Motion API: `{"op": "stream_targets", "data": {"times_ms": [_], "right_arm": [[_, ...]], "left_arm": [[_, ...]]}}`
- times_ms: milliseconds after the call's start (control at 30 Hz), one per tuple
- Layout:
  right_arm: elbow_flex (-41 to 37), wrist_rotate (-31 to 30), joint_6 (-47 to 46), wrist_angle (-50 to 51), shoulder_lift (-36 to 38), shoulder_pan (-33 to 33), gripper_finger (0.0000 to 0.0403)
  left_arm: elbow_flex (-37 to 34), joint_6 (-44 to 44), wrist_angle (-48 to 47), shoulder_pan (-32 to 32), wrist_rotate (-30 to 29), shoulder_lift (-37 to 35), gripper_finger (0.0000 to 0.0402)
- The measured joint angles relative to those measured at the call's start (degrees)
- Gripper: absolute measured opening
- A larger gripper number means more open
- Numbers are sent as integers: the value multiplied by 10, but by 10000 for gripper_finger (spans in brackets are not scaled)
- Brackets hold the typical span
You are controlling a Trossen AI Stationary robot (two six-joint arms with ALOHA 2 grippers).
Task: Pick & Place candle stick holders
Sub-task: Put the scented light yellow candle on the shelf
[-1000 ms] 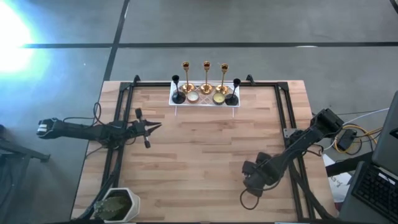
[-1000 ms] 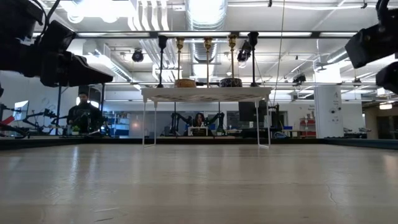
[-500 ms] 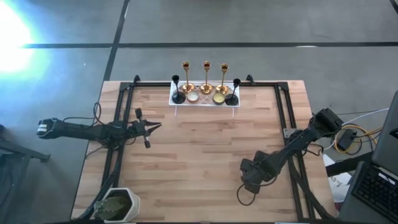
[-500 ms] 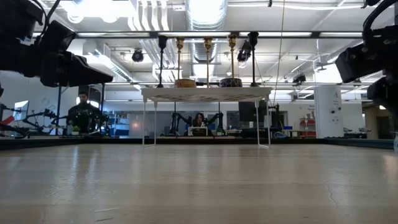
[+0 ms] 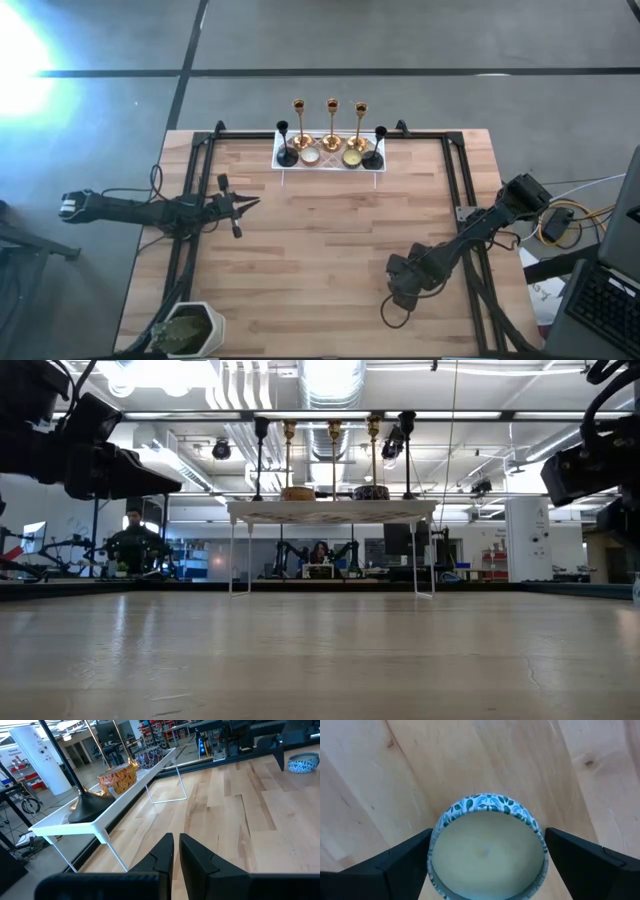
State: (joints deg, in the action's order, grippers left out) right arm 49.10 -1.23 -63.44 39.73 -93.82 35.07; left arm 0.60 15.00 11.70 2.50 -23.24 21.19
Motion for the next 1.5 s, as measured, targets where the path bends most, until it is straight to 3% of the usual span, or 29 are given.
{"op": "stream_targets", "data": {"times_ms": [200, 433, 867, 1133, 1500], "right_arm": [[0, 3, 0, 6, 0, 0, 352], [0, 4, 0, 12, 0, 0, 288], [24, 19, 26, 17, 5, -22, 287], [136, -4, 232, 27, 6, -103, 287], [332, -67, 664, 80, 7, -166, 287]], "left_arm": [[0, 0, 0, 0, 0, 0, 34], [0, 0, 0, 0, 0, 0, 34], [0, 0, 0, 0, 0, 0, 34], [0, 0, 0, 0, 0, 0, 34], [0, 0, 0, 0, 0, 0, 34]]}}
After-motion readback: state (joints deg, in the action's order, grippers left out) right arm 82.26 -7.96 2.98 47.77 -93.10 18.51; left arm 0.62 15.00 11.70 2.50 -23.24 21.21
